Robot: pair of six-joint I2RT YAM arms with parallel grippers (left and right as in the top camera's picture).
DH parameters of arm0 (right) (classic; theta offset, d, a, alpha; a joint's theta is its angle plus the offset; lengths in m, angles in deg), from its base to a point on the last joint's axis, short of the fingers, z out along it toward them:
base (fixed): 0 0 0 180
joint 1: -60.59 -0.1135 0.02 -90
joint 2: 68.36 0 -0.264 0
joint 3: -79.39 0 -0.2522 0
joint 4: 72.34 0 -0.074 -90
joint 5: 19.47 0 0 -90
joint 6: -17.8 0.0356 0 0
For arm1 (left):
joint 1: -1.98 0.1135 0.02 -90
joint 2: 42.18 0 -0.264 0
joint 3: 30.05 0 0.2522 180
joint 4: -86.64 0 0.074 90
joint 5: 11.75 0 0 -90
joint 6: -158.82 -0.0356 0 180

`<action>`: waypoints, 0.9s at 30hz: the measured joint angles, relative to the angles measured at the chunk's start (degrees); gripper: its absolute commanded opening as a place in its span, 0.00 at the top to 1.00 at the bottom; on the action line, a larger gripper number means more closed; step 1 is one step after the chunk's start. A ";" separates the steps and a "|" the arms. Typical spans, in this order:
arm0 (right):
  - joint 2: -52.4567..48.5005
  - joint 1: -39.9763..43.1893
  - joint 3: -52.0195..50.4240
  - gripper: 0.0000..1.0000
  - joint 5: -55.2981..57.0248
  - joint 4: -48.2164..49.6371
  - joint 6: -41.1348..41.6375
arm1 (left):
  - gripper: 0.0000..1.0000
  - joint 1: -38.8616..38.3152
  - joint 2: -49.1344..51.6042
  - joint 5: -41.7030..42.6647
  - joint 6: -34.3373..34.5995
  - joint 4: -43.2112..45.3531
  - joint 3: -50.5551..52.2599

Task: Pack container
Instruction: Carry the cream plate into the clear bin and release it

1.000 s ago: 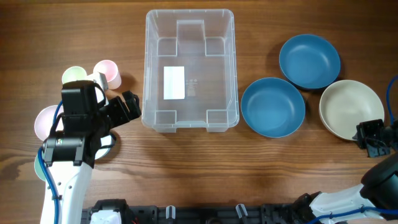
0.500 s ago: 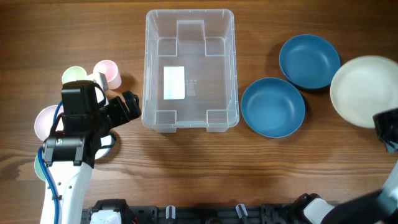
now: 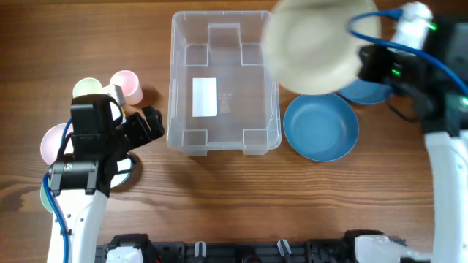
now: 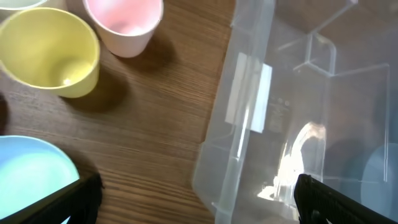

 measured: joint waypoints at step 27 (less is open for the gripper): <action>-44.65 -20.11 12.22 0.85 9.68 21.53 -1.11 | 0.00 10.38 12.92 -0.70 -8.28 -16.00 -21.94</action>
